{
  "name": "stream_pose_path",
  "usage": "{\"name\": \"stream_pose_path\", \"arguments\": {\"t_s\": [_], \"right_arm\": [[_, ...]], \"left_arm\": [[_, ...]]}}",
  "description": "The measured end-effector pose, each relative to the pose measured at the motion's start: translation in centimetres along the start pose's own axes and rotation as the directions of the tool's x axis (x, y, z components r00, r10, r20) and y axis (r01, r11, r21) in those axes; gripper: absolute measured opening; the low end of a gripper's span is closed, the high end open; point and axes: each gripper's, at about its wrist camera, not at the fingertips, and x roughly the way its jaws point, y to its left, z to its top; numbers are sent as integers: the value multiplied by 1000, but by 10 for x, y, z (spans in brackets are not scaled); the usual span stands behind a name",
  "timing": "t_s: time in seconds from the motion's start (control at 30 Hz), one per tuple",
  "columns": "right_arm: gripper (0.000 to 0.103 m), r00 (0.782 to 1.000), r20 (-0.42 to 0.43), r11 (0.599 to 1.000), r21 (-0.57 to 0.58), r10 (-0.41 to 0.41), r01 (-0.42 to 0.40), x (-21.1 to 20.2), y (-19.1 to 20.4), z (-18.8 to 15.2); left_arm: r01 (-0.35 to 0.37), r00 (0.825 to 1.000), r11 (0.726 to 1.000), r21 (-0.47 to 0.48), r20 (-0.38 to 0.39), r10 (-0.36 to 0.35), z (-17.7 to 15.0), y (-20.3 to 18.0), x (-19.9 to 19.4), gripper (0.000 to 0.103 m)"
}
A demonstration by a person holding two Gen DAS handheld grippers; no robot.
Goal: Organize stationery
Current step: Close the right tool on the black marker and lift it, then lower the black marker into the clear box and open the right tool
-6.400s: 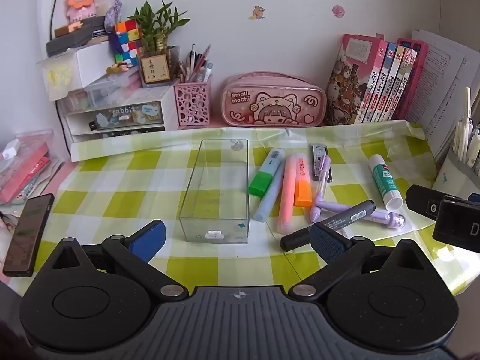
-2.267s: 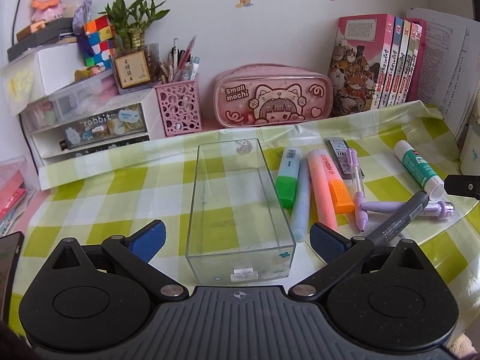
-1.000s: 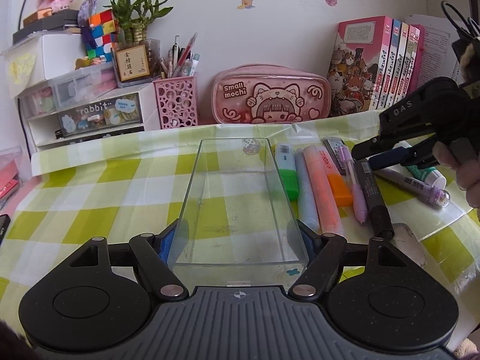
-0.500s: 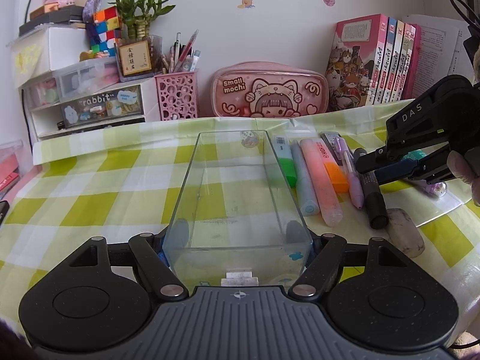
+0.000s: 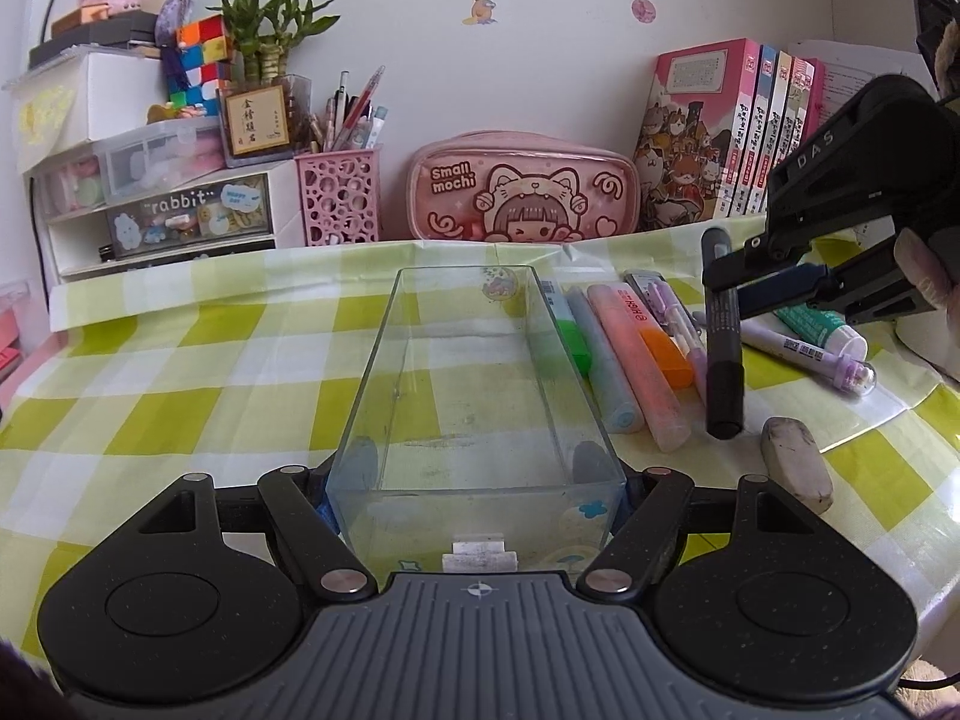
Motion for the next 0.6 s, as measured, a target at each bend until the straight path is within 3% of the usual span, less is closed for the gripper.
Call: {"name": "stream_pose_path", "arguments": {"t_s": [0.3,0.43,0.6], "right_arm": [[21,994,100,997,-61,51,-45,-39,39,17],[21,991,69,989,-103,112,-104,-43,62,17],[21,988,-34,980,-125,150,-153,-21,84,7]], "left_arm": [[14,1000,1000,-2,13,-14,-2,1,-1,73],[18,1000,1000,-8,16,-18,-2,2,-1,73],[19,1000,1000,-10,18,-19,-2,3,-2,73]]}}
